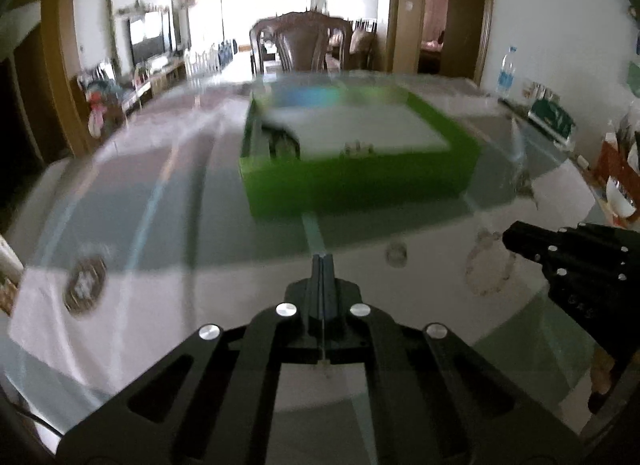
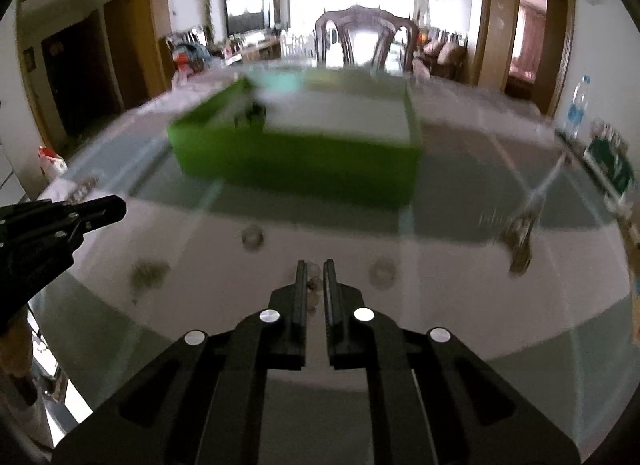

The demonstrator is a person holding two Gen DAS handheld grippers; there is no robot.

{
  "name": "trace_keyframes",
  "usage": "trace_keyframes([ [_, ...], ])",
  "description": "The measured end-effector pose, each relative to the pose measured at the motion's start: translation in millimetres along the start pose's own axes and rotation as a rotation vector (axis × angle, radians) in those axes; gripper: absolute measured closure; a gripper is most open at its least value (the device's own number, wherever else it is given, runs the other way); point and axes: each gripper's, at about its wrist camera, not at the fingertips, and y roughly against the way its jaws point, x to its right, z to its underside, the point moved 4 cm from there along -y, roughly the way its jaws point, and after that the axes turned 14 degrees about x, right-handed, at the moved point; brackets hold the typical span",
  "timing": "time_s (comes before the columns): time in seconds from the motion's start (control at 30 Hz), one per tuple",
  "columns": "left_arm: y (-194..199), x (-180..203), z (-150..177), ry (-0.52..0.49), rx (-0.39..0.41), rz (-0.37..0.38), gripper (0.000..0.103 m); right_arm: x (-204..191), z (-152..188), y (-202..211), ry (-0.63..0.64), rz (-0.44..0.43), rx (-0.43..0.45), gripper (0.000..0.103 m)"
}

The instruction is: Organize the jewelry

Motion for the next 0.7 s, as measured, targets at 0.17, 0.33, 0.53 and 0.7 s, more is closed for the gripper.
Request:
trace_keyframes([
  [0.17, -0.3, -8.6, -58.2, -0.009, 0.082, -0.023, 0.102, 4.1, -50.6, 4.0, 0.026, 0.013, 0.103, 0.095],
  [0.33, -5.4, -11.8, -47.9, -0.002, -0.006, -0.007, 0.087, 4.2, -58.1, 4.7, 0.015, -0.003, 0.106, 0.095],
  [0.53, -14.8, 0.4, 31.0, -0.081, -0.150, 0.022, 0.063, -2.5, -22.2, -4.6, 0.018, -0.029, 0.024, 0.095],
  [0.7, -24.1, -0.9, 55.4, -0.061, -0.212, 0.039, 0.065, -6.0, -0.5, -11.0, 0.002, -0.040, -0.025, 0.095],
])
